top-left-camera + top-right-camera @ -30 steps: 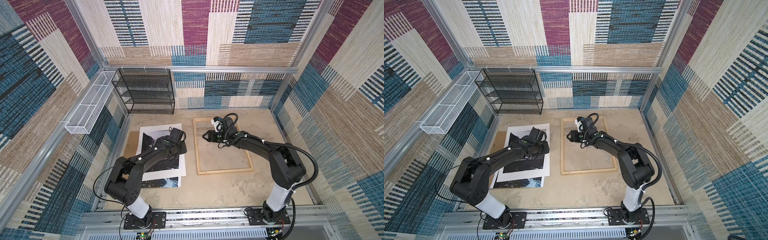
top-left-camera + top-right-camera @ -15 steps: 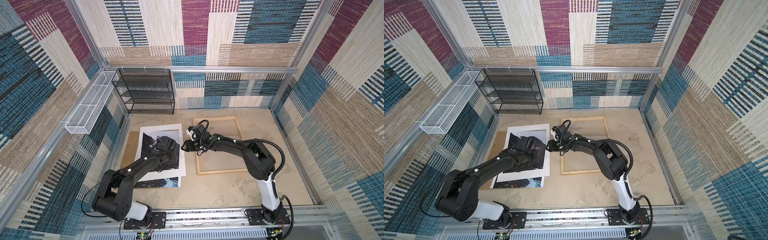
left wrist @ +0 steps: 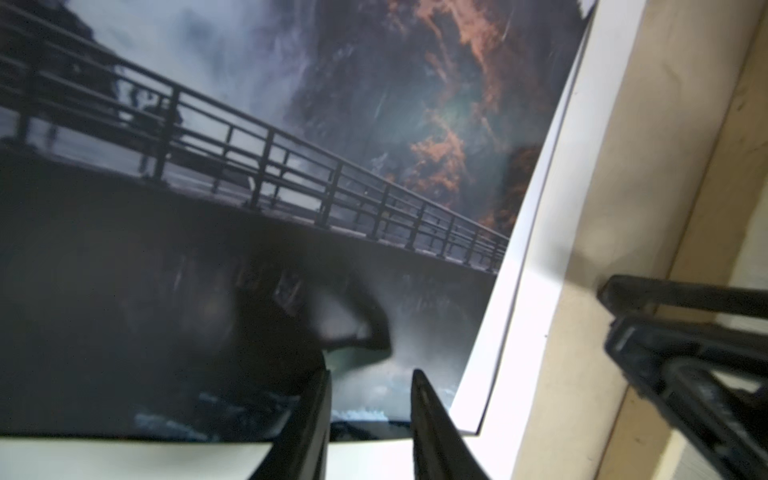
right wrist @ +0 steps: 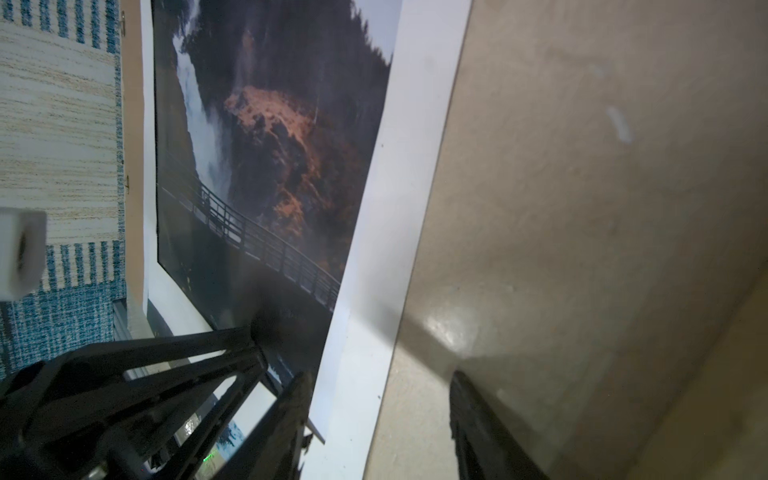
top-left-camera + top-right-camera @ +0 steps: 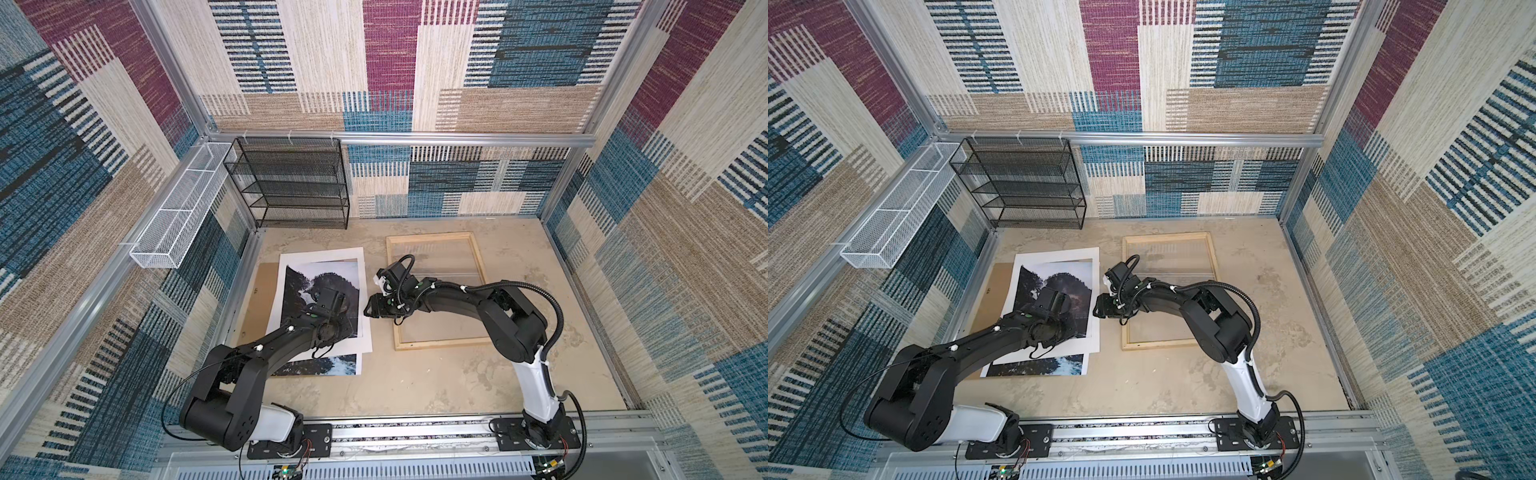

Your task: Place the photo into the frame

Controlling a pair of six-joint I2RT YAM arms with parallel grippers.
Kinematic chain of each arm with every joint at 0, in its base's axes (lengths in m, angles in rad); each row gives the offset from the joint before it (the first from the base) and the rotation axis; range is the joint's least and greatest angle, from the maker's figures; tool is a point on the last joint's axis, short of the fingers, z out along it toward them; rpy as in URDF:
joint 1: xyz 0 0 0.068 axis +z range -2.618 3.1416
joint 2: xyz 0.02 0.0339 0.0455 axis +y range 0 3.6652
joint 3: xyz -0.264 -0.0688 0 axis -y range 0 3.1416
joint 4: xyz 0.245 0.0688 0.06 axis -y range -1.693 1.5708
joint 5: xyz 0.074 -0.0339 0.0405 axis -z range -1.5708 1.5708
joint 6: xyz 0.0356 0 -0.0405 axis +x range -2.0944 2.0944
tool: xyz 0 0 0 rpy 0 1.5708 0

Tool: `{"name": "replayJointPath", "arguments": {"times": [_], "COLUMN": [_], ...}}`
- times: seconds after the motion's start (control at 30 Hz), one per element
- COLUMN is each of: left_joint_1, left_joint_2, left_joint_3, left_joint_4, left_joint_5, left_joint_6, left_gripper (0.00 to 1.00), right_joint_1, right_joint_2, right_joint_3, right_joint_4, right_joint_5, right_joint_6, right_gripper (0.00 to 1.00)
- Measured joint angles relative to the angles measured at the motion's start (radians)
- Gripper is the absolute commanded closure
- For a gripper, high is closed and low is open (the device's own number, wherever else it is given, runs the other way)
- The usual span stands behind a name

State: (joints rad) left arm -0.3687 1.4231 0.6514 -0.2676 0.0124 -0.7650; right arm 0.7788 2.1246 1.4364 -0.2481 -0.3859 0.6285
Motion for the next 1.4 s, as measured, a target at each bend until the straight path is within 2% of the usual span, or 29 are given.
{"name": "replayJointPath", "arguments": {"times": [0.2, 0.57, 0.97, 1.4], "left_joint_1": [0.000, 0.000, 0.000, 0.000], "left_joint_2": [0.010, 0.003, -0.015, -0.017], "left_joint_3": [-0.021, -0.042, -0.056, -0.068], "left_joint_4": [0.082, 0.129, 0.121, 0.152], "left_joint_5": [0.019, 0.029, 0.046, 0.100], "left_joint_6": [-0.014, -0.017, -0.016, 0.002], "left_gripper": [0.66, 0.68, 0.70, 0.74], "right_joint_1": [0.001, 0.001, 0.002, 0.003], "right_joint_2": [0.015, 0.027, -0.064, -0.096], "right_joint_3": [-0.005, -0.026, -0.204, -0.281], "right_joint_4": [0.048, 0.112, 0.215, 0.288], "right_joint_5": [-0.060, -0.143, -0.200, -0.224], "right_joint_6": [0.032, 0.082, 0.211, 0.310], "right_gripper": [0.44, 0.43, 0.43, 0.43]}}
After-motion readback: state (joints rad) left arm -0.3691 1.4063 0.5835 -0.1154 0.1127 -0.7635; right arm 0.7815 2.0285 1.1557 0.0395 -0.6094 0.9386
